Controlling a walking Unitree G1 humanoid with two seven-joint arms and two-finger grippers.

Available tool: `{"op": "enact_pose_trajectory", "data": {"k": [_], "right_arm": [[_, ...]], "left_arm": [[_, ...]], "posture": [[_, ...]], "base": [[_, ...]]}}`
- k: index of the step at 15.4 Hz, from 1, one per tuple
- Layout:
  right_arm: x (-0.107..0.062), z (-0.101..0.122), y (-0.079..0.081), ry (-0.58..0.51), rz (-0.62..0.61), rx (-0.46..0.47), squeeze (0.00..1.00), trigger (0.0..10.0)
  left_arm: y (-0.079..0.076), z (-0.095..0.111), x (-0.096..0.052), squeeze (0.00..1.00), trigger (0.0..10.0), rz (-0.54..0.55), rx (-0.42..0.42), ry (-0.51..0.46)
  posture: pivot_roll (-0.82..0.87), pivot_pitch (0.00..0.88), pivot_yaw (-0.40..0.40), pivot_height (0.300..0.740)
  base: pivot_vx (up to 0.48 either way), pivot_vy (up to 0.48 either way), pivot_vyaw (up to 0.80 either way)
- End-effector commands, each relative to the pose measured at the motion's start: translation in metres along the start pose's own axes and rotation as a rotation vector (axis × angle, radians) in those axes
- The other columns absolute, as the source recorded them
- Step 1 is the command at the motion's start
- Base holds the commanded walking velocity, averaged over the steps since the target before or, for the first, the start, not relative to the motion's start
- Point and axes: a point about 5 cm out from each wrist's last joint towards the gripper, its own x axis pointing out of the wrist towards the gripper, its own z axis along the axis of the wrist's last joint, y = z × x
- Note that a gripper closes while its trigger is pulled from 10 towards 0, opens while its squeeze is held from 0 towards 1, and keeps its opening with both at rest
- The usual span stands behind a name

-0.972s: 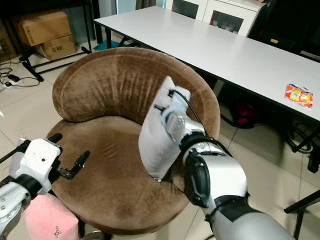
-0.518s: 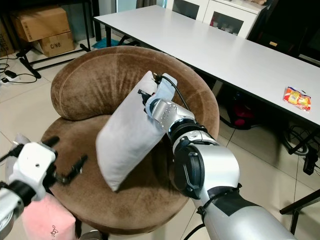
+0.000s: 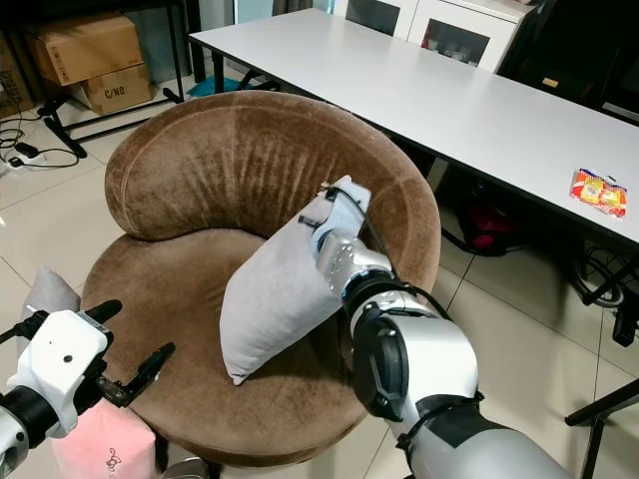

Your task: Move the pillow to the sofa from floor

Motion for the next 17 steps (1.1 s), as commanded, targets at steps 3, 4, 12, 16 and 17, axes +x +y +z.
{"op": "enact_pose_trajectory", "data": {"k": [3, 4, 12, 16, 17], "right_arm": [[-0.006, 0.046, 0.007, -0.186, 0.06, -0.137, 1.0, 10.0], [-0.009, 0.058, 0.007, -0.222, 0.074, -0.175, 1.0, 10.0], [-0.051, 0.056, -0.05, -0.457, 0.252, -0.409, 0.0, 10.0], [-0.1, -0.004, -0.095, -0.426, 0.037, -0.532, 0.0, 10.0], [-0.104, -0.008, -0.095, -0.418, 0.032, -0.536, 0.0, 10.0]], "left_arm": [[0.003, 0.004, 0.003, 0.0, 10.0, 0.018, 0.002, -0.023], [0.005, 0.003, 0.007, 0.0, 10.0, 0.028, 0.004, -0.028], [0.027, 0.0, 0.041, 0.0, 10.0, 0.462, -0.133, -0.104], [0.017, 0.0, 0.044, 0.0, 10.0, 0.468, -0.101, -0.163], [0.017, -0.001, 0.043, 0.0, 10.0, 0.481, -0.088, -0.172]], "posture": [[0.16, 0.0, -0.092, 0.74], [0.15, 0.0, -0.089, 0.74], [0.03, 0.0, -0.083, 0.74], [0.0, 0.0, -0.067, 0.74], [0.0, 0.0, -0.068, 0.74]], "base": [[0.0, 0.0, 0.0], [0.0, 0.0, 0.0], [0.0, 0.0, 0.0], [0.0, 0.0, 0.0], [0.0, 0.0, 0.0]]}}
